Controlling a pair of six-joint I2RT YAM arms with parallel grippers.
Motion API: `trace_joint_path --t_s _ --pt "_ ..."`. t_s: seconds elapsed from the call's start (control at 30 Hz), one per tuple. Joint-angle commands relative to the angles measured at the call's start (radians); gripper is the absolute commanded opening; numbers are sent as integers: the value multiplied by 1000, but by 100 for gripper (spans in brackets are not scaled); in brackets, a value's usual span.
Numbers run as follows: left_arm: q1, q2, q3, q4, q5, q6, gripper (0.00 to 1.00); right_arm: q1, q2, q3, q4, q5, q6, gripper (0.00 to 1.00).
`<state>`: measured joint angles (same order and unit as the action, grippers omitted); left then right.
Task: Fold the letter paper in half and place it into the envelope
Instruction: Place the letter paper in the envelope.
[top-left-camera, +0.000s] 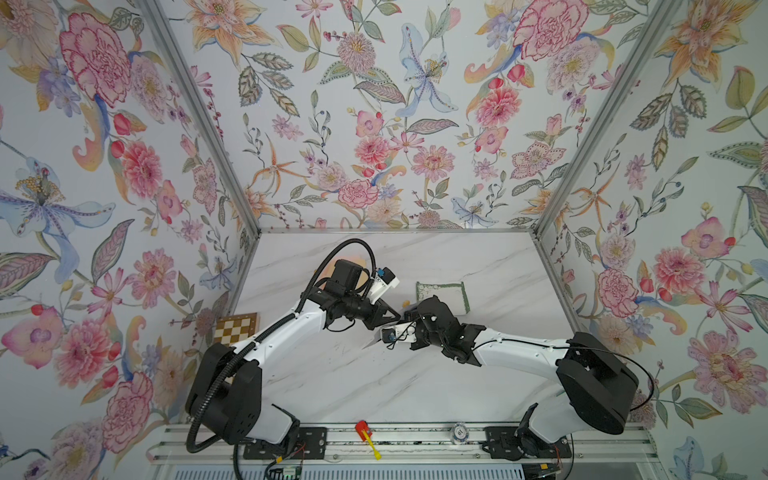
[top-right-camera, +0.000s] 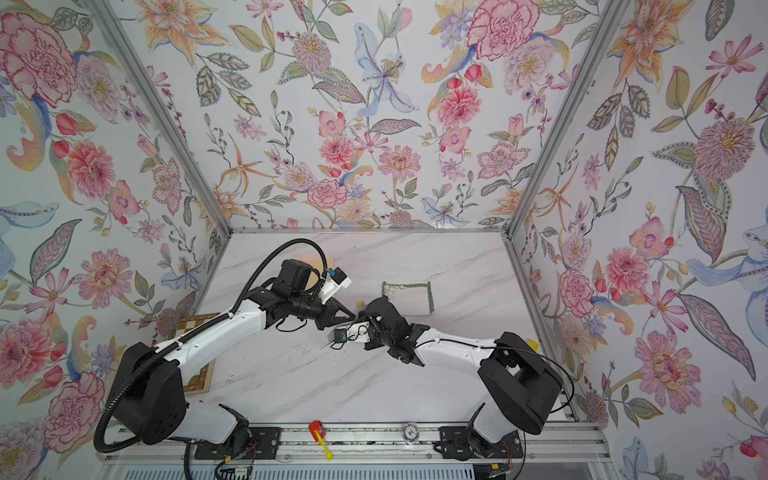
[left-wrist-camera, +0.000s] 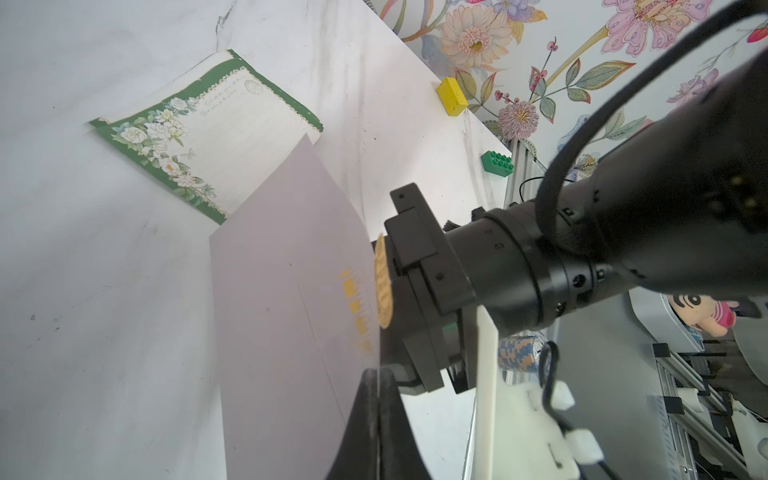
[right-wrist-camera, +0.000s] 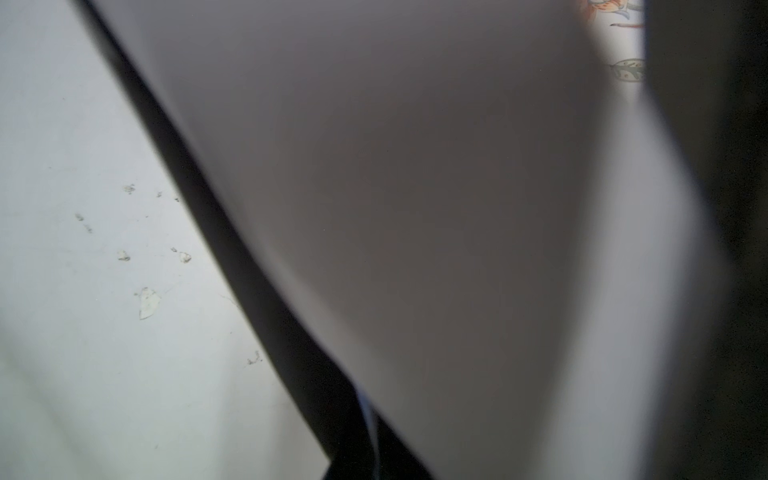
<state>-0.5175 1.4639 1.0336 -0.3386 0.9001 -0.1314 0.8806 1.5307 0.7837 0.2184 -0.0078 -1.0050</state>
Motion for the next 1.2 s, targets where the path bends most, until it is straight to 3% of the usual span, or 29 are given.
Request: trace_joint_path --t_s 0.0,0.33,0.6,1.17 --pt "2 -36 -9 30 46 -14 0 -11 -34 -24 21 -45 18 0" --pt "13 -24 -17 30 40 -13 0 -3 -64 -26 -74 -17 -39 0" --pt "14 -8 -14 30 52 -12 0 27 -97 -42 -88 -70 -65 0" --pt "14 -16 -14 24 66 -10 0 90 -20 -24 -89 91 -132 6"
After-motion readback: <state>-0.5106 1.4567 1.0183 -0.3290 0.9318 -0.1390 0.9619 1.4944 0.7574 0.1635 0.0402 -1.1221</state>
